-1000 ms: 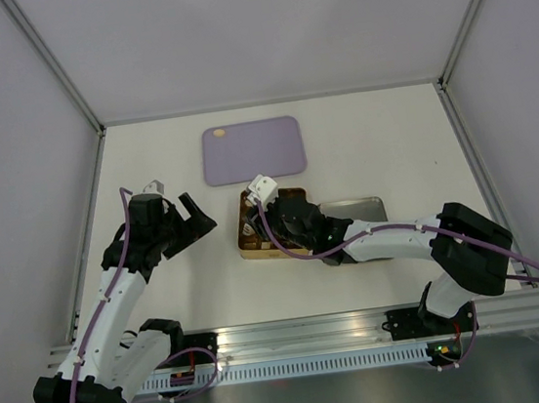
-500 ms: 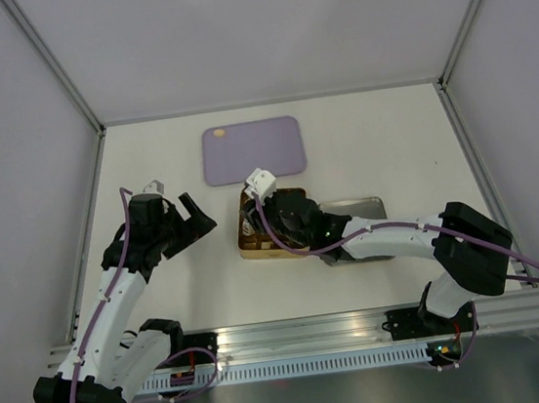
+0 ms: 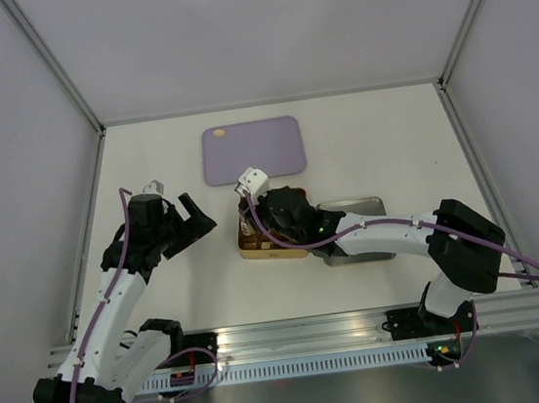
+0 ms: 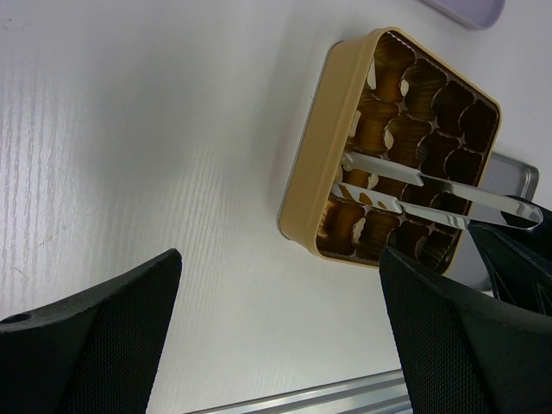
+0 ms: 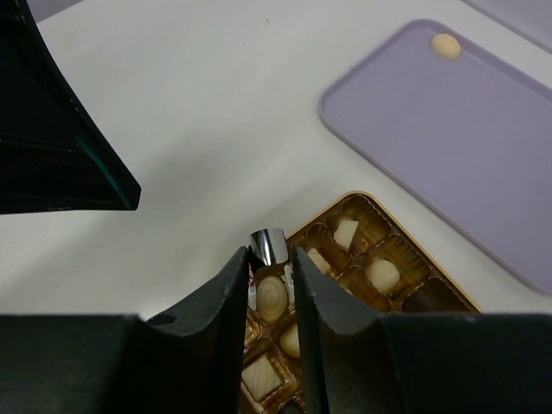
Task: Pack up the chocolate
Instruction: Place the fake chocolate in the packing box.
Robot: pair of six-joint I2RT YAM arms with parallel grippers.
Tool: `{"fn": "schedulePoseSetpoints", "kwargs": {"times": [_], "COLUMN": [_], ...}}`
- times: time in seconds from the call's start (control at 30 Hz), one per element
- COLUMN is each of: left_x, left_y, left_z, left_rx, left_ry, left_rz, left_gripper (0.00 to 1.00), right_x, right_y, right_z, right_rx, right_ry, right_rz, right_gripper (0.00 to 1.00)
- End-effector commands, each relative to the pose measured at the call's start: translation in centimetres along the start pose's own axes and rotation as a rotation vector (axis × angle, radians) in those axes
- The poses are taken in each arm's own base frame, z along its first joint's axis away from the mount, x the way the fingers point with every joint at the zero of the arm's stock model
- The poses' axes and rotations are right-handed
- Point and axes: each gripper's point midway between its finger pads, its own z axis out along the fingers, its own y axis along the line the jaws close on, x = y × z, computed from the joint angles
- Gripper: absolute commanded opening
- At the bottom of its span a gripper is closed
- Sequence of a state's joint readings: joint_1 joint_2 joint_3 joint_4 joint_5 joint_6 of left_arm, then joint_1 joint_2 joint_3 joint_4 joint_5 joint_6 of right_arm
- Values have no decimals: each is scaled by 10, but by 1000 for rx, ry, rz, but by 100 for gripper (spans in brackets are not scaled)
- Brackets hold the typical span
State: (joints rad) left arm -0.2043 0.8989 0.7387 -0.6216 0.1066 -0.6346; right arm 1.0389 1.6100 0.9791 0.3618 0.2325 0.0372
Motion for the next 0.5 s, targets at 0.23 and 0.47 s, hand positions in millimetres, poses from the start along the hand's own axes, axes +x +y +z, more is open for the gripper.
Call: {"fn": "schedulePoseSetpoints", "kwargs": {"times": [0.23, 0.47], "left_x": [-3, -4], "left_y": [0, 0], "left_z": [-3, -3], "left_rx": [6, 4], "left_ry": [-18, -21], "left_rz": [6, 4], "left_gripper": [99, 100], "right_x": [-9, -13], "right_y": [7, 6], "right_z": [9, 17], "right_rx": [-22, -4], "right_ry": [-21, -28], "right_rz": [-23, -22], "right_gripper": [33, 41]}}
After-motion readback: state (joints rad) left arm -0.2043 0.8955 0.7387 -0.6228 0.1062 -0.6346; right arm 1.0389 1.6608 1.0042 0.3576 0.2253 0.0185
